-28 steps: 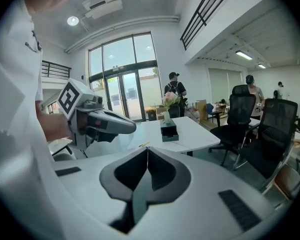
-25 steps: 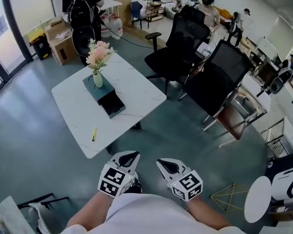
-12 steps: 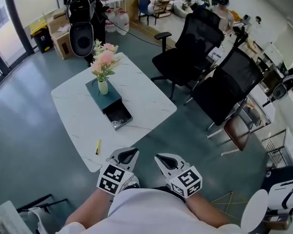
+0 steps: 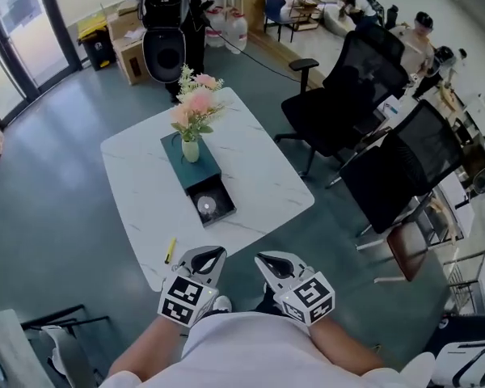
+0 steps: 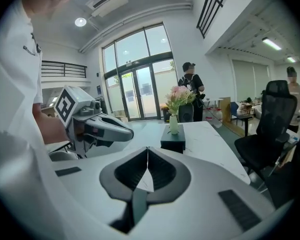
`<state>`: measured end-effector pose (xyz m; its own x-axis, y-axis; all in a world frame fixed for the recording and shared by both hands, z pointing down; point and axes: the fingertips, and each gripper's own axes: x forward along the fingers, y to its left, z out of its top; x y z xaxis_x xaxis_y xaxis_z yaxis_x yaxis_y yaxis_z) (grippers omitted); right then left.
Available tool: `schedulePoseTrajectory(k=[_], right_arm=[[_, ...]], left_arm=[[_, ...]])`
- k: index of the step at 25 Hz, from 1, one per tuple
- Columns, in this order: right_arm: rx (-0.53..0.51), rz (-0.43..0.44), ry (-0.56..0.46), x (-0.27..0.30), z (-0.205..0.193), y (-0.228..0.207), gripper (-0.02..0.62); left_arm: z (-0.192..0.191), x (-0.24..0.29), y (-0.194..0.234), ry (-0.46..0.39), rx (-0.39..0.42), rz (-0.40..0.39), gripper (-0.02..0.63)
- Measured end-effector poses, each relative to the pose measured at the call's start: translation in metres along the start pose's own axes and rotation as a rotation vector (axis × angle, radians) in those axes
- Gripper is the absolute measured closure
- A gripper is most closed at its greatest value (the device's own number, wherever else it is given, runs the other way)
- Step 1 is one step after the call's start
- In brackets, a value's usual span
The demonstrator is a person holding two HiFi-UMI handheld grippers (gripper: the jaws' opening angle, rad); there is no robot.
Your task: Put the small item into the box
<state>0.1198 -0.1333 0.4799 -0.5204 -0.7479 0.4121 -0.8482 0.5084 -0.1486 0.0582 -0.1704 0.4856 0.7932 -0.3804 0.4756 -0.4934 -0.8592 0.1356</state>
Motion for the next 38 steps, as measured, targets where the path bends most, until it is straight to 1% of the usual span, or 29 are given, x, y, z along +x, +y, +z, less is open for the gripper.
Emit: schedulePoseTrajectory(k=[4, 8, 11, 13, 15, 18, 20, 24, 26, 29, 32, 33, 35, 36, 38], right_arm=[[-0.046, 0.113, 0.023, 0.028, 0.010, -0.031, 0.580], [-0.104, 0.218, 0.058, 0.053, 0.022, -0.065, 0.580], [-0.136, 0.301, 0.071, 0.064, 0.031, -0.084, 0.580], [-0.153, 0.359, 0.079, 0.070, 0.034, -0.093, 0.580], [-0.161, 0.416, 0.090, 0.075, 0.032, -0.098, 0.580], [-0.176, 0.494, 0.102, 0.079, 0.031, -0.104, 0.580], [-0.183, 0.539, 0.110, 0.079, 0.030, -0.107, 0.580], [-0.197, 0.602, 0.132, 0.092, 0.021, -0.112, 0.580], [-0.209, 0.620, 0.153, 0.098, 0.017, -0.112, 0.580], [-0.221, 0.632, 0.176, 0.104, 0.016, -0.107, 0.580], [-0.217, 0.616, 0.184, 0.111, 0.019, -0.102, 0.580], [-0.210, 0.606, 0.186, 0.113, 0.019, -0.100, 0.580], [-0.197, 0.585, 0.190, 0.116, 0.020, -0.096, 0.580], [-0.196, 0.575, 0.192, 0.117, 0.021, -0.093, 0.580], [-0.197, 0.554, 0.196, 0.122, 0.020, -0.089, 0.580]], left_arm=[[0.016, 0.019, 0.025, -0.013, -0.042, 0.099, 0.589], [0.040, 0.031, 0.046, -0.046, -0.100, 0.224, 0.589], [0.044, 0.039, 0.058, -0.040, -0.140, 0.319, 0.589], [0.046, 0.041, 0.066, -0.048, -0.160, 0.397, 0.589], [0.041, 0.036, 0.075, -0.047, -0.190, 0.482, 0.589], [0.027, 0.022, 0.090, -0.032, -0.282, 0.608, 0.590], [0.013, 0.011, 0.096, -0.003, -0.332, 0.681, 0.589], [-0.023, -0.006, 0.112, 0.098, -0.347, 0.786, 0.589], [-0.046, -0.013, 0.122, 0.173, -0.353, 0.811, 0.589], [-0.087, -0.026, 0.132, 0.297, -0.365, 0.822, 0.589], [-0.125, -0.033, 0.144, 0.372, -0.369, 0.812, 0.589], [-0.137, -0.033, 0.148, 0.397, -0.357, 0.802, 0.589], [-0.160, -0.032, 0.158, 0.462, -0.303, 0.775, 0.589], [-0.173, -0.030, 0.162, 0.503, -0.275, 0.753, 0.589], [-0.200, -0.024, 0.166, 0.587, -0.242, 0.683, 0.588]])
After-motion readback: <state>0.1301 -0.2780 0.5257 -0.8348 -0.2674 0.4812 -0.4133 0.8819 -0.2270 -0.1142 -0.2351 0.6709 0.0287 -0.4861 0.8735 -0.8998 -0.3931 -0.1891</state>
